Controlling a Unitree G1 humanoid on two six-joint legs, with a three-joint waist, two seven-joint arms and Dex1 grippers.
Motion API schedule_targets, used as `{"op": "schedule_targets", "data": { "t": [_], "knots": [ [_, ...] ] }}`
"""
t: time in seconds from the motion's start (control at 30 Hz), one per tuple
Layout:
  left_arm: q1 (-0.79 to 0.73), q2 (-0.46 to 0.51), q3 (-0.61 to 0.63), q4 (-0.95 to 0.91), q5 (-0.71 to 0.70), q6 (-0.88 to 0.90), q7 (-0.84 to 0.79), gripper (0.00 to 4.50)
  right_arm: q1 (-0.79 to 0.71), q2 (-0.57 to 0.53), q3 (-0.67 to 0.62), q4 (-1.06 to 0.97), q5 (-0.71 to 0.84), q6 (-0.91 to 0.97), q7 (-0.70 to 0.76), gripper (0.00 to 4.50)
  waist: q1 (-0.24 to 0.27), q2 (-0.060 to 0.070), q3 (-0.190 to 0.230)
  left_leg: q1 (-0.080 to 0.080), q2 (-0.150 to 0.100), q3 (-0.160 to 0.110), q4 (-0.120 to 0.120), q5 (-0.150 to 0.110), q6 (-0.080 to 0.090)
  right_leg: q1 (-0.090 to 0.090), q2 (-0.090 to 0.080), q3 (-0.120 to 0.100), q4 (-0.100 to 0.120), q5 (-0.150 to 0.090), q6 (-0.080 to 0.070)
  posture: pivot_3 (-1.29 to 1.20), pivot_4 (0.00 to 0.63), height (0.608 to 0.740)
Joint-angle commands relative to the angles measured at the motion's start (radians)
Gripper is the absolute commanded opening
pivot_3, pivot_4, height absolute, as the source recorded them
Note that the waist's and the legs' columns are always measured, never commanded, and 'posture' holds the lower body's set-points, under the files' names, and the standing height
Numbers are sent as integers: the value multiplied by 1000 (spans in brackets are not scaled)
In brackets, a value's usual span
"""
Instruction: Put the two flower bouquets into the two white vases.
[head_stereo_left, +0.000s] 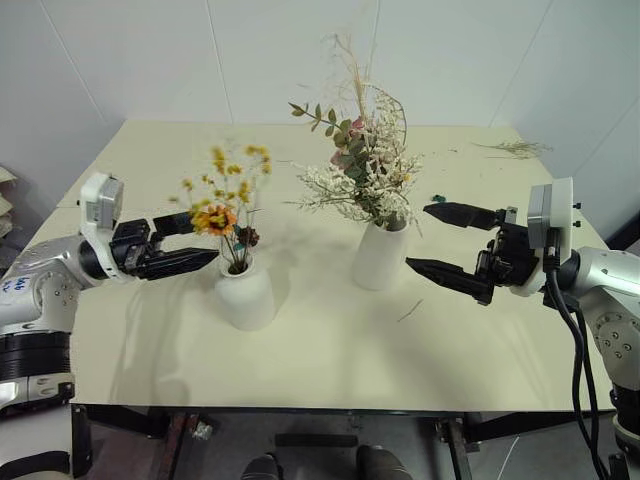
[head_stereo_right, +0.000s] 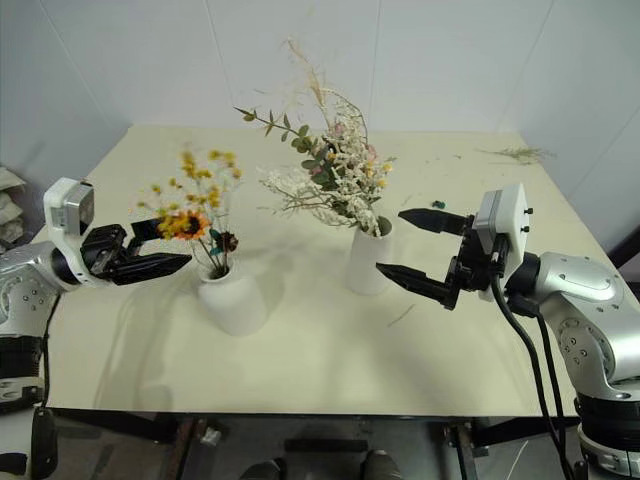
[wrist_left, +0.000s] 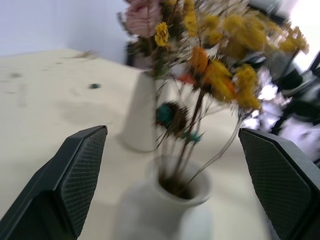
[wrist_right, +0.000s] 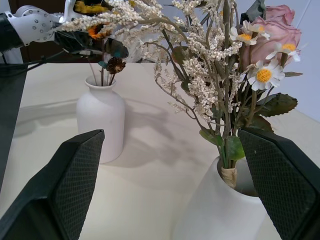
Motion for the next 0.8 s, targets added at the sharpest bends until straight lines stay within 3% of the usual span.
{"op": "schedule_targets", "data": {
  "t": [0.03, 0.13, 0.27, 0.5, 0.8],
  "knots": [
    [-12, 42, 41, 11, 19, -86, -24, 4494, -8, -25, -23, -2, -3, -21, 30, 4500, 0, 0, 0, 0, 0, 0, 0, 0, 0, 0, 0, 0, 0, 0, 0, 0, 150, 740],
    [61, 125, 61, -17, 24, -90, -82, 4494, 34, -75, -41, 15, -36, -56, 95, 4500, -7, 0, 0, 0, 0, 0, 0, 0, 0, -1, 0, 0, 0, 0, 0, 0, 150, 740],
    [131, 166, 80, -27, 47, -163, -96, 4494, 90, -115, -81, 67, -82, -113, 130, 4500, -5, 0, 0, 0, 1, 1, -2, -1, 2, 0, 0, 0, -2, -1, -1, 0, 150, 740],
    [78, 137, 65, 28, 71, -269, -73, 4494, 187, -142, -166, 38, -69, -95, 131, 4500, 1, 0, 0, 0, 0, 1, 0, -1, 1, 0, 0, 0, -1, 0, 0, 0, 150, 740],
    [72, 108, 52, 38, 65, -278, -75, 4494, 310, -127, -250, -60, -47, -79, 81, 4500, -6, 0, 0, 1, 1, 2, 0, -1, 1, 0, 0, 0, 1, 0, 0, 0, 150, 740]
  ]
}}
